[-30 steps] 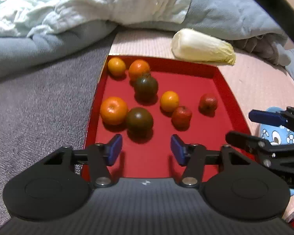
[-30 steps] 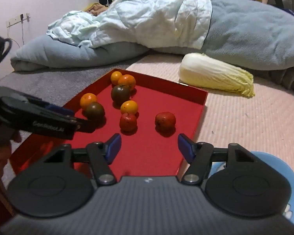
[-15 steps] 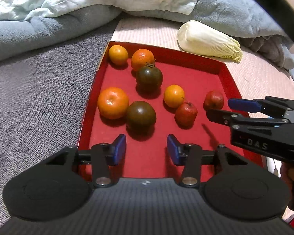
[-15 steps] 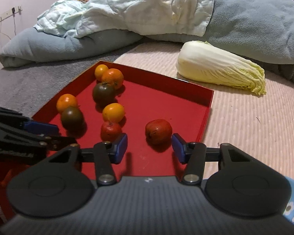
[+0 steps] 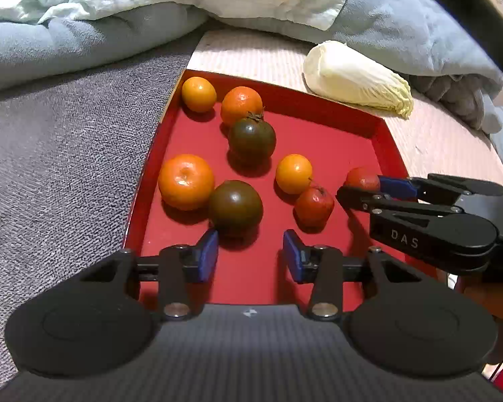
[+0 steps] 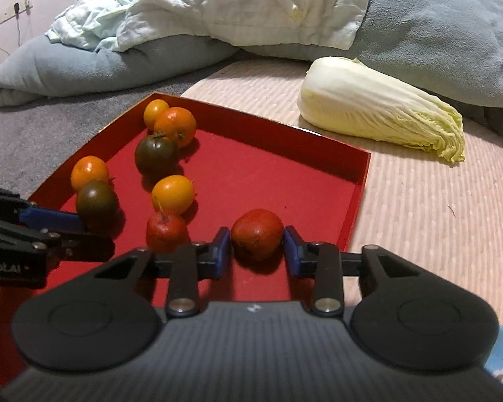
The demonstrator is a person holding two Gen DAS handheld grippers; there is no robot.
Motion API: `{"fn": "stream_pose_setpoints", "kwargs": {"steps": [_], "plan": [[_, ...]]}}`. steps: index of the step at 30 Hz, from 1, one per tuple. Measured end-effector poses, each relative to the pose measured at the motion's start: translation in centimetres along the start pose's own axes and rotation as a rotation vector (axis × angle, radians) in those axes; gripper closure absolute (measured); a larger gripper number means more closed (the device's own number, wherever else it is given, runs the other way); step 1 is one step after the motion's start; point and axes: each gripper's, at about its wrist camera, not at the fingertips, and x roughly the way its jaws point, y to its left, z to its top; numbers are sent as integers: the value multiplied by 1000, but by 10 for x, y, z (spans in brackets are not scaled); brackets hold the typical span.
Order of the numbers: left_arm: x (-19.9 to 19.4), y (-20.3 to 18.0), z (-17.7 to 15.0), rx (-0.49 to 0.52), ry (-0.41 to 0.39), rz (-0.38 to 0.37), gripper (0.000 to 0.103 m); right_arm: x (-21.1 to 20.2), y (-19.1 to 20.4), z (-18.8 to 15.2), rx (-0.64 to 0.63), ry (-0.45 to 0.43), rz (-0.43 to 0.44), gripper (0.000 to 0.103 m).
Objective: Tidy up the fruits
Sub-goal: 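Grasp the red tomato with the right gripper while the left gripper grasps a dark tomato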
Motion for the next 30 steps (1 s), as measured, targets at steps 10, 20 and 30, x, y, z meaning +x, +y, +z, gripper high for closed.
{"fn": "stream_pose_setpoints", "kwargs": {"steps": [10,20,30], "plan": [[6,-5,4,-1,-7,3,63,-25,-2,-14,50,-51,1,66],[11,-3,18,-13,-21,35,61,-43,-4,-19,62,-69,-1,66],[8,-7,16,2,-18,31,63,-50,1,-23,63,-79,1,66]]}}
